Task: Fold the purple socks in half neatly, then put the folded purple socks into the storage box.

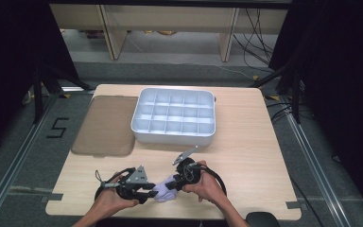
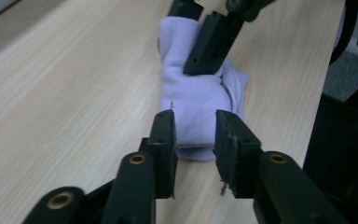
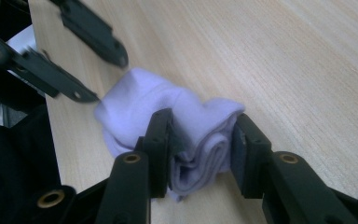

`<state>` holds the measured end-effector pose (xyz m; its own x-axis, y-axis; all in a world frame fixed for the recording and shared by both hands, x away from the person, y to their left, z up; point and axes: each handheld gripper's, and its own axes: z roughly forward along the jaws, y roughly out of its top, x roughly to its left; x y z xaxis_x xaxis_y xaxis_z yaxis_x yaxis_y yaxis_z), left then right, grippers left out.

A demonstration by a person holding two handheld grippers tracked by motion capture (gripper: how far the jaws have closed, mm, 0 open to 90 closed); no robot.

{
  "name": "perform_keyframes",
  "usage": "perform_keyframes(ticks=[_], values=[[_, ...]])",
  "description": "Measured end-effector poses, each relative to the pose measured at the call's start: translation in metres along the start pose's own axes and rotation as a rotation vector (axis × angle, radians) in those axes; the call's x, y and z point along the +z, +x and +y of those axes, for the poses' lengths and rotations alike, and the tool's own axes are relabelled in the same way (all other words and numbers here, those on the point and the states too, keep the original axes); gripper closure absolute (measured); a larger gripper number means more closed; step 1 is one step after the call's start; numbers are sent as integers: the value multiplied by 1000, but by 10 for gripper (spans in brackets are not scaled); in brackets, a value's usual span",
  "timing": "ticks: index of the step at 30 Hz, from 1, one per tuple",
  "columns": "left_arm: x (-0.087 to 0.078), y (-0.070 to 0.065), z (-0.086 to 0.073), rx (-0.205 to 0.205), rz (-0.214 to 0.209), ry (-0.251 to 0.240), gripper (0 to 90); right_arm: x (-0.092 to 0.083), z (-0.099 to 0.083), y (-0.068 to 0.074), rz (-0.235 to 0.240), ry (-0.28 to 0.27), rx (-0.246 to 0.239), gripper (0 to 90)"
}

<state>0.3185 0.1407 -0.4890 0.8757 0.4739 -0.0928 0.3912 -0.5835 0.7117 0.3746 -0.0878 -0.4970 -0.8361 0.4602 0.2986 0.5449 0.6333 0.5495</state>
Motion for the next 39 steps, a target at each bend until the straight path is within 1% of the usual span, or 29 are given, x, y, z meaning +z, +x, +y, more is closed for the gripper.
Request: perform_keyframes(ticks=[1, 2, 3, 4, 6, 7, 8, 9, 10, 13, 14, 15, 16, 18, 19, 20, 21, 22, 24, 26, 27, 28, 30, 31, 33, 34, 35, 37, 39], values=[[-5, 3, -2, -1, 5, 18, 653, 0, 0, 0, 0, -5, -11, 643], [-7, 3, -4, -32, 9, -12, 618, 0, 0, 0, -6, -6, -14, 644], [-10, 6, -5, -31, 17, -8, 576, -1, 0, 2, -1, -3, -6, 645], [-13, 6, -7, -66, 18, -23, 539, 0, 0, 1, -6, -6, -16, 646], [-18, 10, -10, -77, 35, -18, 496, -1, 0, 2, -12, -10, -33, 647], [-21, 12, -11, -62, 48, -10, 468, -1, 0, 3, -8, -8, -29, 647], [-22, 14, -13, -75, 60, -5, 441, -1, 0, 3, -24, -8, -33, 648], [-23, 15, -15, -79, 68, -5, 417, -1, 0, 4, -33, -3, -14, 648], [-24, 17, -16, -80, 72, 0, 401, -1, 0, 3, -30, -9, -30, 648], [-24, 19, -22, -123, 77, -2, 367, -2, -1, 5, -27, -10, -23, 649], [-25, 21, -24, -133, 81, 7, 357, -2, -1, 5, -27, -14, -35, 649], [-26, 22, -26, -135, 79, 16, 352, -3, -1, 6, -29, -8, -22, 649], [-27, 24, -28, -131, 95, 17, 347, -2, -1, 5, -34, -13, -43, 650], [-27, 26, -32, -148, 144, 28, 289, -3, -1, 7, -49, -9, -44, 650], [-27, 26, -33, -147, 153, 29, 292, -3, -1, 8, -53, -8, -43, 650], [-28, 29, -34, -126, 159, 36, 289, -4, -1, 9, -51, -7, -33, 651], [-27, 28, -34, -130, 166, 32, 277, -5, -1, 9, -60, -9, -53, 652], [-28, 28, -35, -117, 156, 29, 277, -5, -1, 9, -60, -9, -53, 652], [-26, 30, -37, -141, 163, 29, 277, -8, 0, 11, -55, -7, -52, 655], [-27, 33, -39, -138, 177, 31, 276, -10, 1, 13, -58, -9, -46, 656], [-27, 35, -40, -144, 179, 29, 274, -15, 1, 14, -59, -19, -73, 658], [-27, 36, -41, -157, 185, 23, 274, -15, 1, 14, -59, -19, -73, 658], [-28, 37, -42, -159, 175, 18, 265, -21, 2, 16, -57, -34, -76, 660], [-28, 36, -43, -183, 176, 11, 265, -23, 3, 16, -59, -37, -75, 661], [-29, 37, -43, -157, 177, 11, 257, -31, 6, 16, -80, -55, -99, 662], [-29, 36, -43, -176, 164, 7, 257, -31, 6, 16, -80, -55, -99, 662], [-29, 35, -44, -184, 170, 0, 257, -34, 6, 16, -87, -61, -102, 662], [-31, 35, -43, -175, 183, 1, 254, -41, 9, 16, -97, -72, -107, 662], [-32, 35, -42, -159, 182, -5, 252, -48, 11, 17, -114, -82, -84, 663]])
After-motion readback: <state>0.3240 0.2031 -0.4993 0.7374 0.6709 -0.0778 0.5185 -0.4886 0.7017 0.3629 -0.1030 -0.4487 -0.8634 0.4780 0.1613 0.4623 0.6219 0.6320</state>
